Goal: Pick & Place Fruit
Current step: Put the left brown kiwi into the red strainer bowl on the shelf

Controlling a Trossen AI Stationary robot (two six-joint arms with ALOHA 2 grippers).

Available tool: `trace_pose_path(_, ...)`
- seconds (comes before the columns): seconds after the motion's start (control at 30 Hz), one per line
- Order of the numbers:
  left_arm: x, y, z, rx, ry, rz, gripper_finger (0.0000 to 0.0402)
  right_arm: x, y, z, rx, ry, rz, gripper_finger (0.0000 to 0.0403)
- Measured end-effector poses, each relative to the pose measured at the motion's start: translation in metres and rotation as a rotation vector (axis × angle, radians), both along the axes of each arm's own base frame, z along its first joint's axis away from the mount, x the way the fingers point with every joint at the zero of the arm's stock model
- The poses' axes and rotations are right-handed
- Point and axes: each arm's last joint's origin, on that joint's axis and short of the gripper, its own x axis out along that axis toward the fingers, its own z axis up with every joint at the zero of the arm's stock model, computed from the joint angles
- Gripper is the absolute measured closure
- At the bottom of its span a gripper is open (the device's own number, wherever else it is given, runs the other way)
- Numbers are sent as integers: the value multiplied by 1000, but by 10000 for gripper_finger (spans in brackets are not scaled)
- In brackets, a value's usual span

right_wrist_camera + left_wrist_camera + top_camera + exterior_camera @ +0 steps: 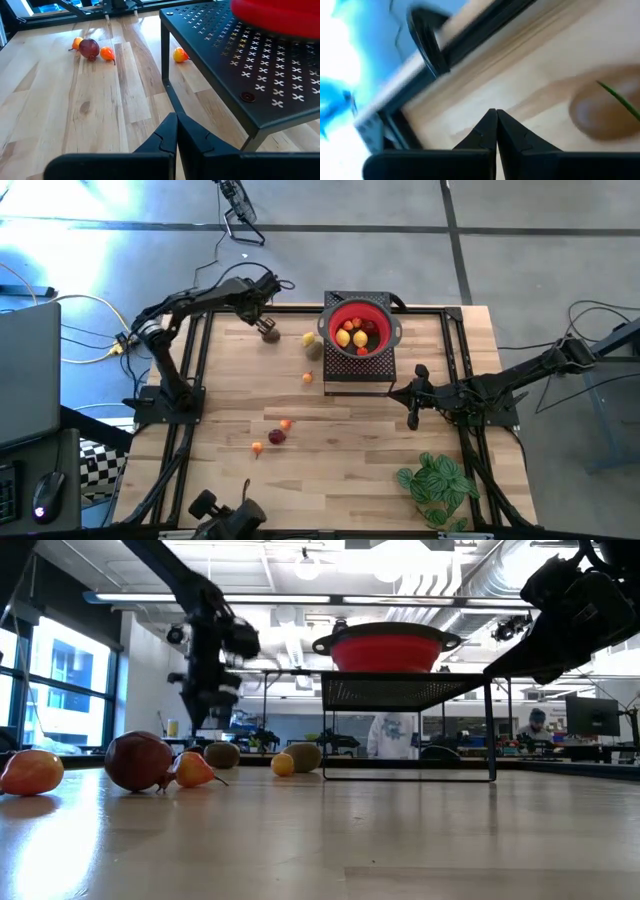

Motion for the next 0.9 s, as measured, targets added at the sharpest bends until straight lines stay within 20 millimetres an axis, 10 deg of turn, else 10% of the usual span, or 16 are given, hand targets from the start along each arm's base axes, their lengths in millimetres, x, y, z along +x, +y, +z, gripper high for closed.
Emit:
trace_pose_path(0.3, -6, -28, 54, -33, -133, -589, 402, 1, 0, 3, 10, -36, -3, 401)
trace_pose_path(0.6, -3, -25, 59, 25, -206, -572, 396, 2, 1, 6, 20, -66, -3, 401)
trace_pose_path(0.9, -4, -27, 58, -11, -210, -571, 240, 3, 1, 6, 22, -72, -3, 401)
